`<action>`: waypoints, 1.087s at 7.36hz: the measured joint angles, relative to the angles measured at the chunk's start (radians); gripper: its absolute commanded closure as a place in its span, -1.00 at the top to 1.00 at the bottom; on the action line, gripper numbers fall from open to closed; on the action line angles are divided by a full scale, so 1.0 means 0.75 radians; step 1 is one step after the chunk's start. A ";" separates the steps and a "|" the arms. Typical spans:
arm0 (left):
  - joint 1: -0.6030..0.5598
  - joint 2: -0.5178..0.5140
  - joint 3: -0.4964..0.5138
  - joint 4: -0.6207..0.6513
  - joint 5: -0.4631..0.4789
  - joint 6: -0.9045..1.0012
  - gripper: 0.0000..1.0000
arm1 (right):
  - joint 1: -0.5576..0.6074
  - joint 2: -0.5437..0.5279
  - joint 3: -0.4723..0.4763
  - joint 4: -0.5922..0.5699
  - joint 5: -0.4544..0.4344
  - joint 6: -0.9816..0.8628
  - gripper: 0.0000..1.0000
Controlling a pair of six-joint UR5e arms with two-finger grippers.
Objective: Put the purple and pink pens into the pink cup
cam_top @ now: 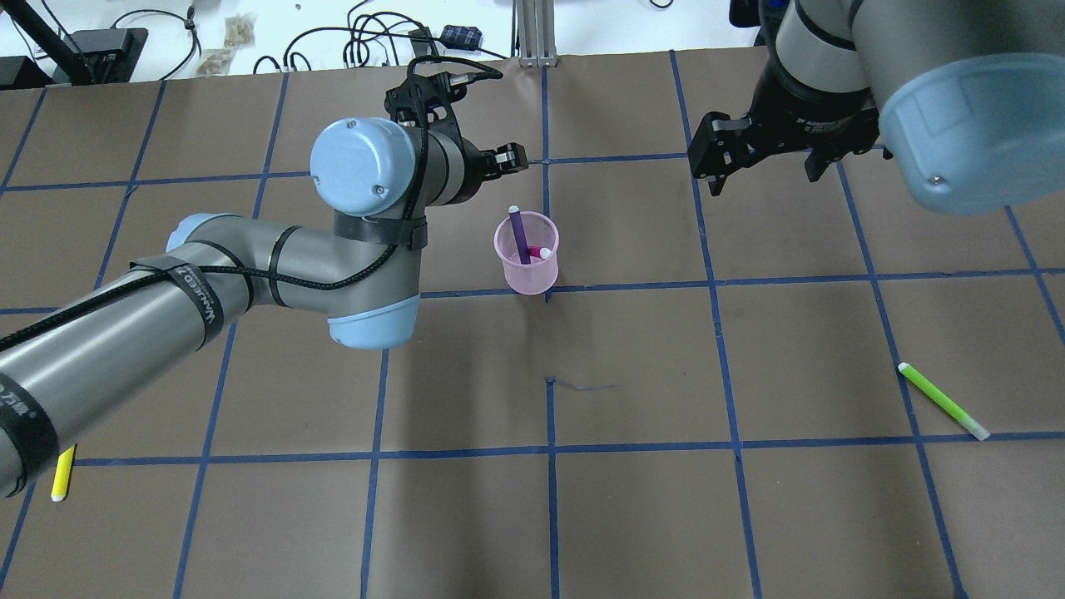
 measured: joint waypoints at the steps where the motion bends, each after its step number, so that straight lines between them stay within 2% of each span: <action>1: 0.034 0.023 0.068 -0.149 -0.012 0.010 0.86 | 0.000 0.000 0.001 0.000 0.000 -0.004 1.00; 4: 0.135 0.115 0.284 -0.784 -0.025 0.181 0.86 | 0.000 0.000 0.004 -0.005 -0.002 -0.021 1.00; 6: 0.178 0.207 0.329 -1.135 0.119 0.355 0.88 | 0.000 0.001 0.003 -0.014 -0.003 -0.024 1.00; 8: 0.227 0.282 0.368 -1.370 0.209 0.451 0.90 | -0.002 0.002 0.003 -0.017 -0.002 -0.063 1.00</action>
